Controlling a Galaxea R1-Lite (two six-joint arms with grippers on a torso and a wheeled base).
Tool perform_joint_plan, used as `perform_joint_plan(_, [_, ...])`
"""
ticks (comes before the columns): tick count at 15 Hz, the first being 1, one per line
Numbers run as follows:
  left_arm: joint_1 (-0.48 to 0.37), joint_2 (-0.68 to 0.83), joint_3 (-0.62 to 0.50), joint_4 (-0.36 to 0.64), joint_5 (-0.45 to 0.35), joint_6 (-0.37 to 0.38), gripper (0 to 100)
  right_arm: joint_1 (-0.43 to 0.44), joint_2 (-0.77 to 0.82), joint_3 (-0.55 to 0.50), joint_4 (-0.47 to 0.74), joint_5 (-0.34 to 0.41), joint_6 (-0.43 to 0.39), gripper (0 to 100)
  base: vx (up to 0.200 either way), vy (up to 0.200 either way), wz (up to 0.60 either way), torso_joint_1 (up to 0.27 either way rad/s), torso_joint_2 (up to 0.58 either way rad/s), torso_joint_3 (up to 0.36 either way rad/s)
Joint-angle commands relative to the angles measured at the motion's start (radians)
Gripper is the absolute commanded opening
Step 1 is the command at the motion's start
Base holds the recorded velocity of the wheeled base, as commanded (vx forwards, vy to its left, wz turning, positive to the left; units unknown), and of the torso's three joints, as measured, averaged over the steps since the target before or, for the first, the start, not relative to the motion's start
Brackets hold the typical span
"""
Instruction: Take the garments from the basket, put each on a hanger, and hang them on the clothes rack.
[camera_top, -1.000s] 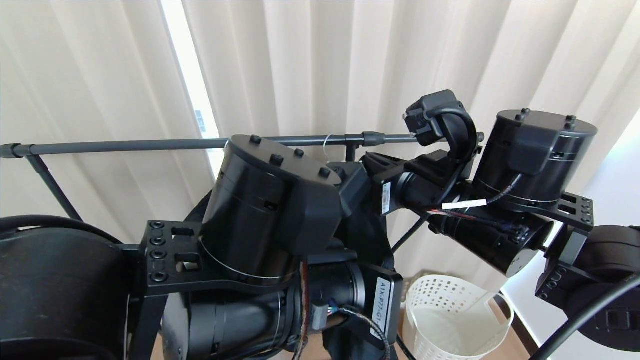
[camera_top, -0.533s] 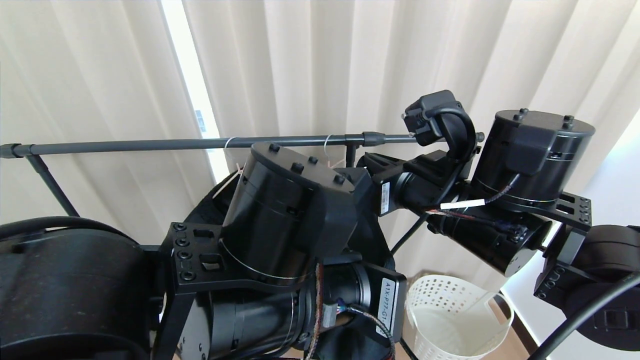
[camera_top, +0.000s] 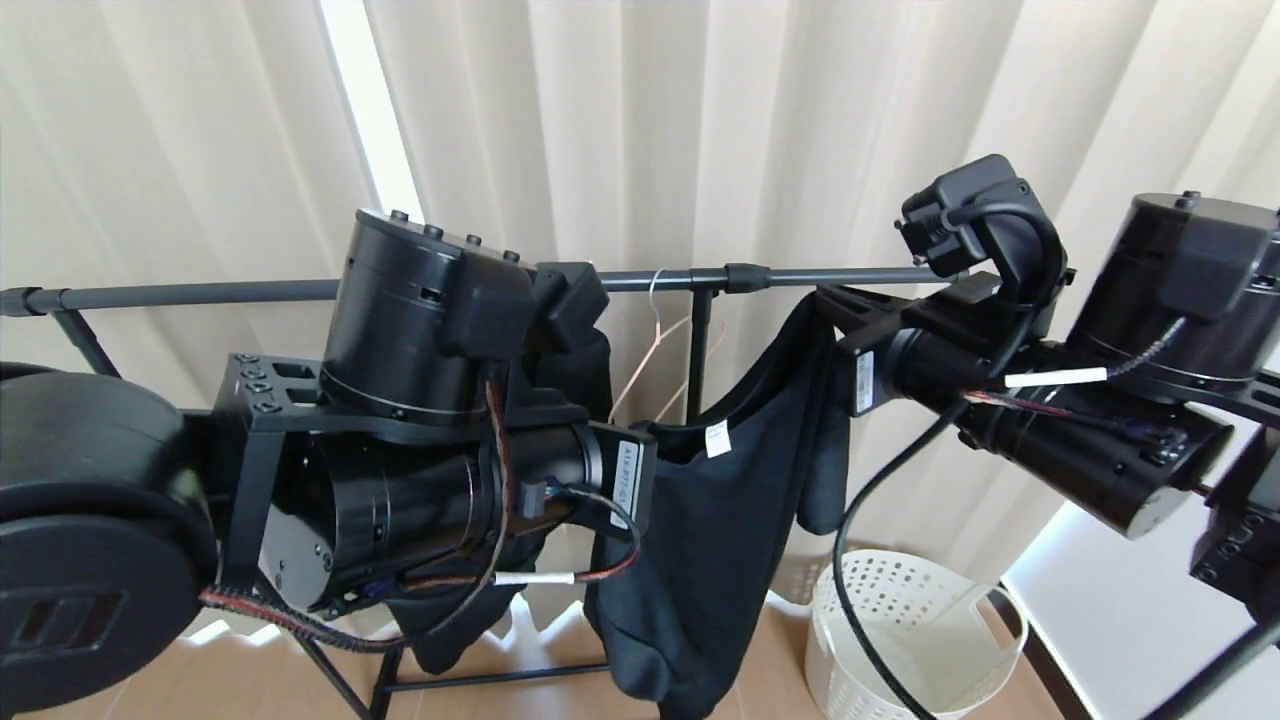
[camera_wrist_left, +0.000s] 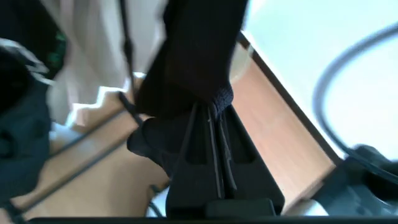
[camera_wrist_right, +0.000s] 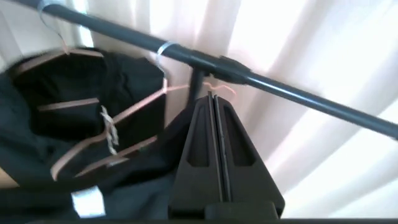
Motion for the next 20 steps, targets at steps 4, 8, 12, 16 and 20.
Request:
perform_joint_plan(4, [0.045,0.065,-0.102,-0.060,0.014,0.068,0,0.000,-0.137,0.071,0.112,0.001,-0.060,0,0.000,0.000,0.00,0.000,0.00,0.000])
perform_joint_plan(8, [0.040,0.080,-0.192,-0.060,0.011,0.085,0,-0.004,-0.137,0.072,0.173,0.005,-0.086,0,0.000,0.000,0.00,0.000,0.00,0.000])
perform_joint_plan(12, [0.034,0.105,-0.281,-0.060,0.013,0.126,0,-0.065,-0.157,0.138,0.183,0.039,-0.221,100,0.000,0.000,0.00,0.000,0.00,0.000])
perform_joint_plan(16, [0.031,0.122,-0.304,-0.060,0.013,0.125,0,-0.128,-0.207,0.236,0.196,0.194,-0.393,100,0.000,0.000,0.00,0.000,0.00,0.000])
perform_joint_plan(20, [0.028,0.116,-0.286,-0.056,0.013,0.126,0,-0.065,-0.132,0.201,0.169,0.297,-0.278,100,0.000,0.000,0.00,0.000,0.00,0.000])
